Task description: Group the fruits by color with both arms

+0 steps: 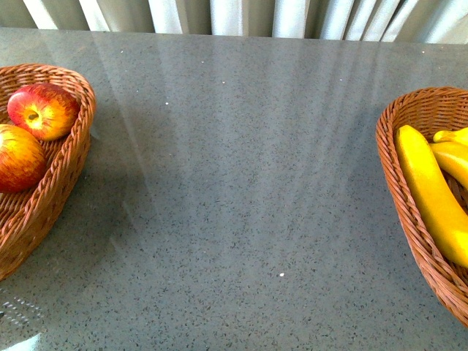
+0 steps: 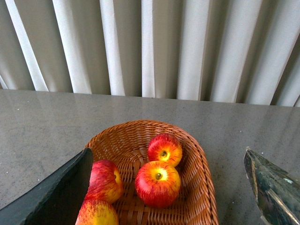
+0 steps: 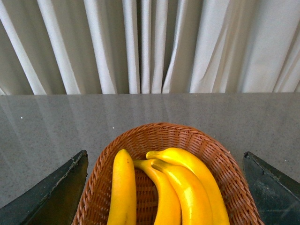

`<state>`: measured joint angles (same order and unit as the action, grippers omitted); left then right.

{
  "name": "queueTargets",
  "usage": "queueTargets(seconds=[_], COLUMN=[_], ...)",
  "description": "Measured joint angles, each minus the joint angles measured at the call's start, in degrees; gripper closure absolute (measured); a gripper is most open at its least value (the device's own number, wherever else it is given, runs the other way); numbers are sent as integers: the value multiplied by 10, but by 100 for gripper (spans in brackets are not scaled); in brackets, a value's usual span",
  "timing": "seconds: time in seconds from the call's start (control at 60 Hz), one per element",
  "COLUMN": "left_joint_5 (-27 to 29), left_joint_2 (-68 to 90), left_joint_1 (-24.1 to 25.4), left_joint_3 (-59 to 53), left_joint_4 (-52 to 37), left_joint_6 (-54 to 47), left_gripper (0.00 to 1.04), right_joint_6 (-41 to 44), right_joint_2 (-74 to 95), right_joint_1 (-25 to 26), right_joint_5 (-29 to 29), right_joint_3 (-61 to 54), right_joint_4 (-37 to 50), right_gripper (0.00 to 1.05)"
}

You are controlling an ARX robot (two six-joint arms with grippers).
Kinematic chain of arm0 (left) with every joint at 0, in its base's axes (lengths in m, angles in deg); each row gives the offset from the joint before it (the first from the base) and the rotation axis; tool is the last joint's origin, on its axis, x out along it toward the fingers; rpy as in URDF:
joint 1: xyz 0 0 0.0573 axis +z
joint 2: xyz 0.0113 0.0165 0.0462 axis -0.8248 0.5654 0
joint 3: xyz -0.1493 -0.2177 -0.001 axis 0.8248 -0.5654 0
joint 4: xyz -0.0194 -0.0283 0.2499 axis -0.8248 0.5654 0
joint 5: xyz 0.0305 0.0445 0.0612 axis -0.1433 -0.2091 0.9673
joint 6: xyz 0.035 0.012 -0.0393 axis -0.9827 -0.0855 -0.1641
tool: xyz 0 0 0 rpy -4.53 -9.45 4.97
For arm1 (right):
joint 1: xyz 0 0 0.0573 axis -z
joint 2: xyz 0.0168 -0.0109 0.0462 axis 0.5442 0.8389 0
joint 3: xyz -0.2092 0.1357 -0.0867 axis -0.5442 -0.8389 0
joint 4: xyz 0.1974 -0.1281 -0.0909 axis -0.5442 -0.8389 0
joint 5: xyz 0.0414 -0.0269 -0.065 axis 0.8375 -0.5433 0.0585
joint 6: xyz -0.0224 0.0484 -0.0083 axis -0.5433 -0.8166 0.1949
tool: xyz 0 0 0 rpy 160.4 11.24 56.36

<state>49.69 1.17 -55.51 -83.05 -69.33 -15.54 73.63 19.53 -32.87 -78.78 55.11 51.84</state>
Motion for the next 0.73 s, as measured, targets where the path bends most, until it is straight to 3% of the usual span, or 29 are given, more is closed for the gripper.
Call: queueTargets(seconds=[0.734], left_joint_5=[0], left_joint_2=[0], left_joint_1=[0], left_joint_3=[0], left_joint_4=[0], left_joint_6=[0], left_gripper=[9], right_joint_6=[0], right_joint_2=[0], right_joint_1=[0], right_joint_5=[0], right_joint_3=[0], right_joint_4=[0], right_gripper=[9])
